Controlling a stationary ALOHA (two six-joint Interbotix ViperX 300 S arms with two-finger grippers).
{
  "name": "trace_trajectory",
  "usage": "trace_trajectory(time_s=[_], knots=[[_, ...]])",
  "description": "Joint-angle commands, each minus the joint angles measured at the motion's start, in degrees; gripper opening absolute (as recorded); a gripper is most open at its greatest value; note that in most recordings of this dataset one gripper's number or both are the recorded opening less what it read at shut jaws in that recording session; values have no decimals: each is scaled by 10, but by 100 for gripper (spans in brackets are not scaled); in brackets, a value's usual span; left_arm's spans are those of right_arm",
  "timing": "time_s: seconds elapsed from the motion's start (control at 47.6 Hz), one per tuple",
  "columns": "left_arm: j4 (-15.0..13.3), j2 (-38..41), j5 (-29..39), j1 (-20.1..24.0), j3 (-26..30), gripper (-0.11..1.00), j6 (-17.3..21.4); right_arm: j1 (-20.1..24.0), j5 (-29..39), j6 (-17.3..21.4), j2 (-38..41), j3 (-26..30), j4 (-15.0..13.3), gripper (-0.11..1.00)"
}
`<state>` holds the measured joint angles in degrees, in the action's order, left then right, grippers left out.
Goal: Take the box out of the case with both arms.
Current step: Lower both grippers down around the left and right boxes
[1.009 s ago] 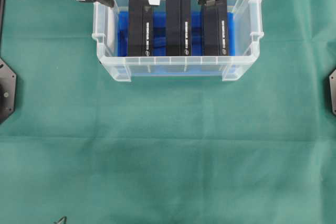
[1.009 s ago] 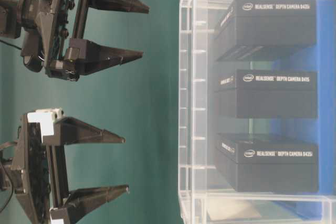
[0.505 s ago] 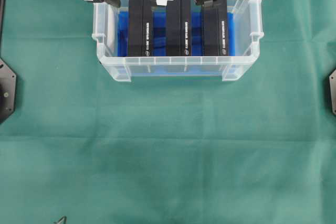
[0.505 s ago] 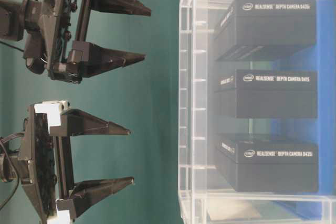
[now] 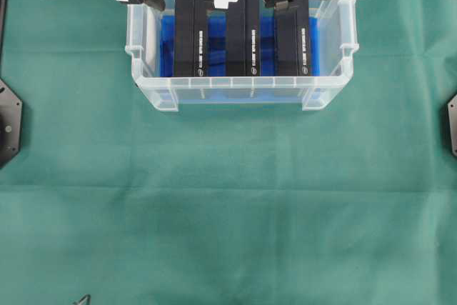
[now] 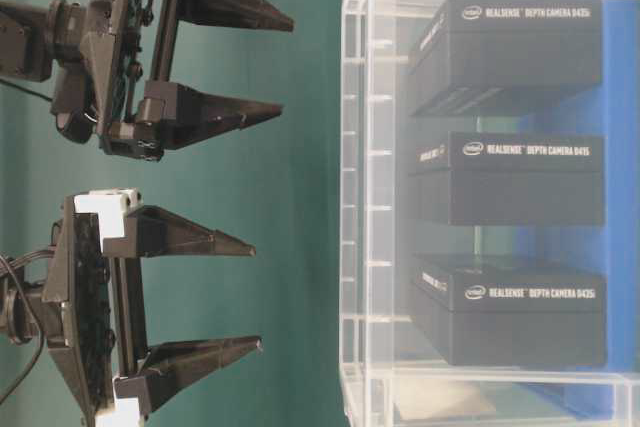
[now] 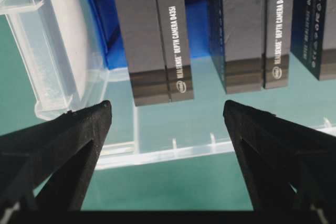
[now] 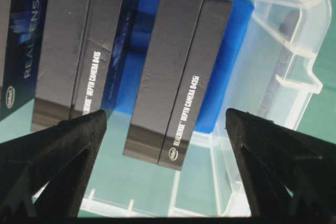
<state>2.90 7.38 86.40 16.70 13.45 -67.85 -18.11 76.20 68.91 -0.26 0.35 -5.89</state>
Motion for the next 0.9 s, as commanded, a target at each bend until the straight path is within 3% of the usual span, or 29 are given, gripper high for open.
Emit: trace_trajectory(time_s=[0.0, 0.883], knots=[[3, -8, -2, -2, 10, 91, 1, -1, -4, 3, -8, 14, 1, 97], [6, -8, -2, -2, 9, 91, 6, -1, -4, 4, -8, 14, 2, 97]])
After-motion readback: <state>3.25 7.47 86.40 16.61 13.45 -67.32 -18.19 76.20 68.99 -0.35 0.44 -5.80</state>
